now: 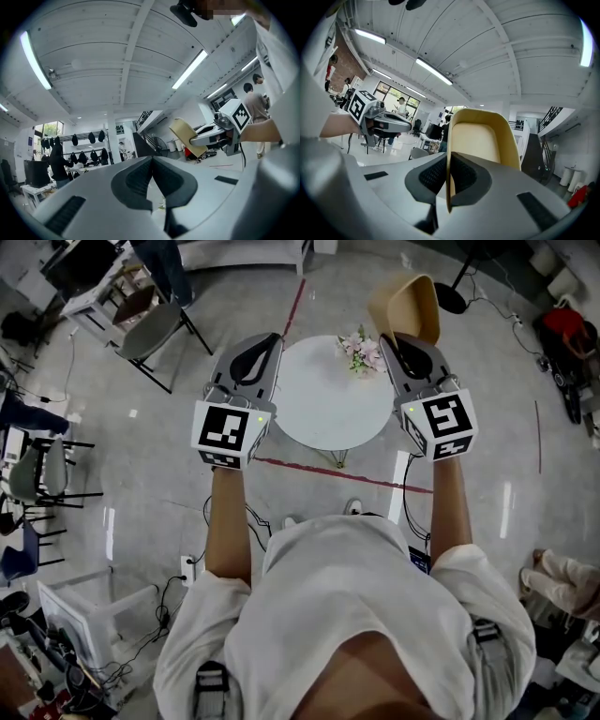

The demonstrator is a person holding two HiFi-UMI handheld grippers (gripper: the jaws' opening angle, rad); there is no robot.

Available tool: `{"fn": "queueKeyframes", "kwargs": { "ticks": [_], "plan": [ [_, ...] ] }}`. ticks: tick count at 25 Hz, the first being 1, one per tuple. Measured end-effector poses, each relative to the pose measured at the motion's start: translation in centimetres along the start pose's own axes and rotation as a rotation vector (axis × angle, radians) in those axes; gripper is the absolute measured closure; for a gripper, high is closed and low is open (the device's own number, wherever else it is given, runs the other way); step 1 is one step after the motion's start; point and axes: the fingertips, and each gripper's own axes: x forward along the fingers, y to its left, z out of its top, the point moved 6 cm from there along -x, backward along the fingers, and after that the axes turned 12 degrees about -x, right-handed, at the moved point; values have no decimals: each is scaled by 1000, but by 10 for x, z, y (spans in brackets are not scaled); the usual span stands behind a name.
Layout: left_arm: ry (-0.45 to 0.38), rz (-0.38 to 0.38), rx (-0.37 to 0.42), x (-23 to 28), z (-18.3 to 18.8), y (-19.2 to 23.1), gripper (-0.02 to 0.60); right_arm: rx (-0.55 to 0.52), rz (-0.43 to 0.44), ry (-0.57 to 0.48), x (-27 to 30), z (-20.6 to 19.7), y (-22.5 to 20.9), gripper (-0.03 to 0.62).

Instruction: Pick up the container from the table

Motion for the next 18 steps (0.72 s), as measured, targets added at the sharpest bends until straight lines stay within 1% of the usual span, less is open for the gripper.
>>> {"fn": "queueKeyframes", "kwargs": {
  "ticks": [8,18],
  "plan": [
    [18,-12,-6,4,-10,2,568,-5,13,5,4,0,2,577],
    [22,-12,-19,10,-18,6,568,-11,32,23,9,-8,5,577]
  ]
}}
